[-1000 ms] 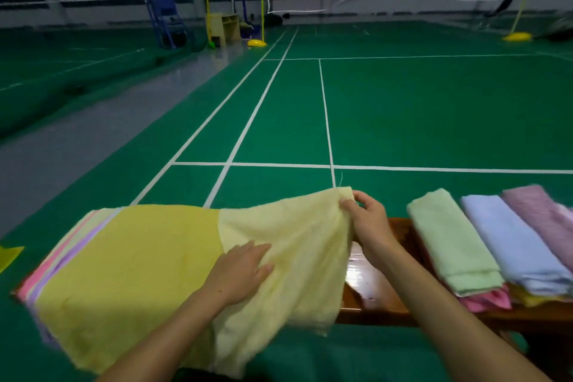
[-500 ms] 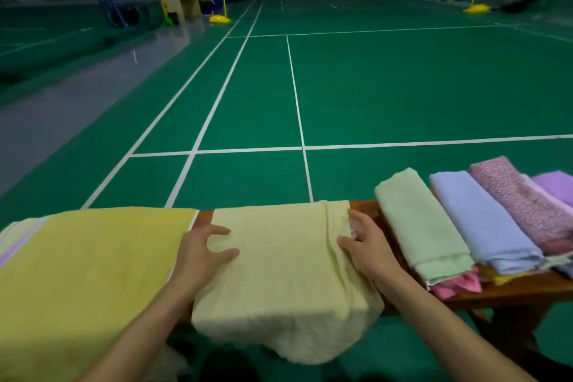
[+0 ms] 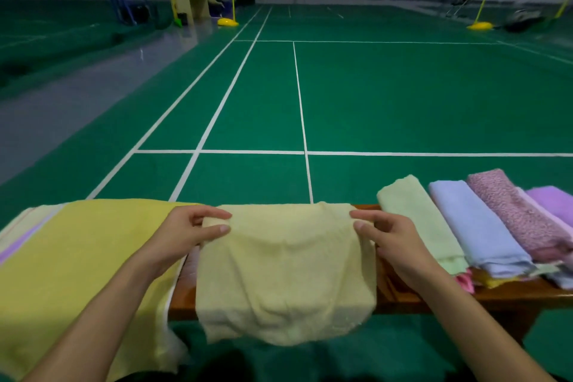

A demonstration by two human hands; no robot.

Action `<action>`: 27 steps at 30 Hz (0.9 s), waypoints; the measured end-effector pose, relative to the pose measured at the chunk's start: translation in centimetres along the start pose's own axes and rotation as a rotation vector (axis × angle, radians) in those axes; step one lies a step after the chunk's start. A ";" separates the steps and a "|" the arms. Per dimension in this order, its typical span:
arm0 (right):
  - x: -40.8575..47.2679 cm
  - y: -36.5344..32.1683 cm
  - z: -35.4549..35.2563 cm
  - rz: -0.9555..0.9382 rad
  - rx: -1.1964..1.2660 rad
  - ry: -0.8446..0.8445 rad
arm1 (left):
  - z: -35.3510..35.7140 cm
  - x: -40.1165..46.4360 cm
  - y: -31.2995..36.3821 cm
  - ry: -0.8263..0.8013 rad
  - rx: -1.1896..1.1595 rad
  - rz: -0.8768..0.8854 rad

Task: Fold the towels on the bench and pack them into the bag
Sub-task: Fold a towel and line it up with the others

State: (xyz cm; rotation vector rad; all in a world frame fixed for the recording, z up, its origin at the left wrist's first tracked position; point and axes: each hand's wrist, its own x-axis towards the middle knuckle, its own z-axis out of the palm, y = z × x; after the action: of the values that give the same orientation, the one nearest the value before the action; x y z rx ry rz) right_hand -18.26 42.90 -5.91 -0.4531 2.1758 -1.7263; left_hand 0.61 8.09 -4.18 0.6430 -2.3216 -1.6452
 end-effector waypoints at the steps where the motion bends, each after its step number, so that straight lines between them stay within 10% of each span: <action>1: -0.1 -0.4 -0.3 -0.020 0.009 0.003 | -0.3 0.0 0.4 0.033 -0.047 0.018; 8: 0.1 -3.3 -2.2 -0.201 0.011 0.035 | -2.3 0.6 3.7 0.139 -0.304 0.062; 27: 1.9 -8.0 -2.0 -0.655 -0.533 0.509 | -1.3 2.2 8.0 0.617 0.083 0.373</action>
State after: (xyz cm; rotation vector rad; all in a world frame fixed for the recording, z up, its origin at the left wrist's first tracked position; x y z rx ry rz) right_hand -20.51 42.02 2.16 -1.0511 3.1384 -1.6459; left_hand -2.54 8.21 3.63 0.5830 -1.9113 -1.0079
